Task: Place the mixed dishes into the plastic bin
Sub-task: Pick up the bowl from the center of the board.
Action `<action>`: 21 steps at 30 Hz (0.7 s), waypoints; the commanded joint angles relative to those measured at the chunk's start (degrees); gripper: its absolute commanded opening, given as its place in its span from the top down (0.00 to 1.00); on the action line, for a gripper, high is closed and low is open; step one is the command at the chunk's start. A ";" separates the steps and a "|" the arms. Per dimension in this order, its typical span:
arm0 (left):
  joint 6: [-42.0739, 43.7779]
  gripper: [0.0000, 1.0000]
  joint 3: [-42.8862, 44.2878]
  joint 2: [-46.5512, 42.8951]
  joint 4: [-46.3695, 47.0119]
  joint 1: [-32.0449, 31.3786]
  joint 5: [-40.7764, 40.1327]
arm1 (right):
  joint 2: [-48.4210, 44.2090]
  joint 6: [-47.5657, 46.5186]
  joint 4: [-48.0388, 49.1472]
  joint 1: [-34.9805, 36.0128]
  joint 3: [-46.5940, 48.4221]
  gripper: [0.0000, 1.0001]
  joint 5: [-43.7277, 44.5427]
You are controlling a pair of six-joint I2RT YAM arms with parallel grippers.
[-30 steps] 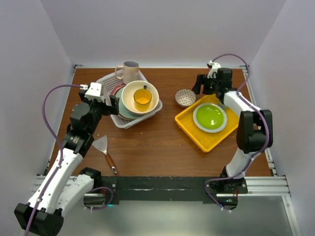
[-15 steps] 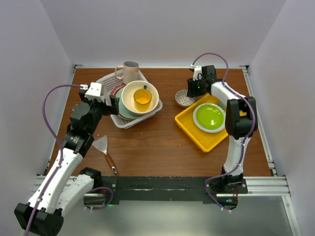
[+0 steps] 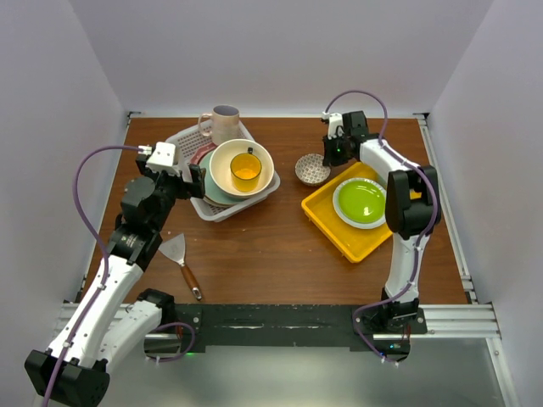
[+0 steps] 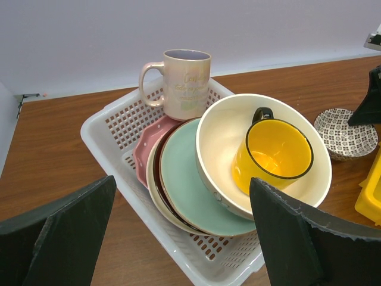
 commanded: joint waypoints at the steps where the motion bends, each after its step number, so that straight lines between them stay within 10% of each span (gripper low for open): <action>1: 0.30 0.00 0.00 -0.13 3.04 0.43 0.66 | -3.70 -0.71 1.25 0.18 -0.27 1.00 1.10; 21: -2.16 0.00 -0.53 1.98 5.33 1.84 7.24 | -22.86 2.63 7.14 -1.40 -10.01 1.00 -7.59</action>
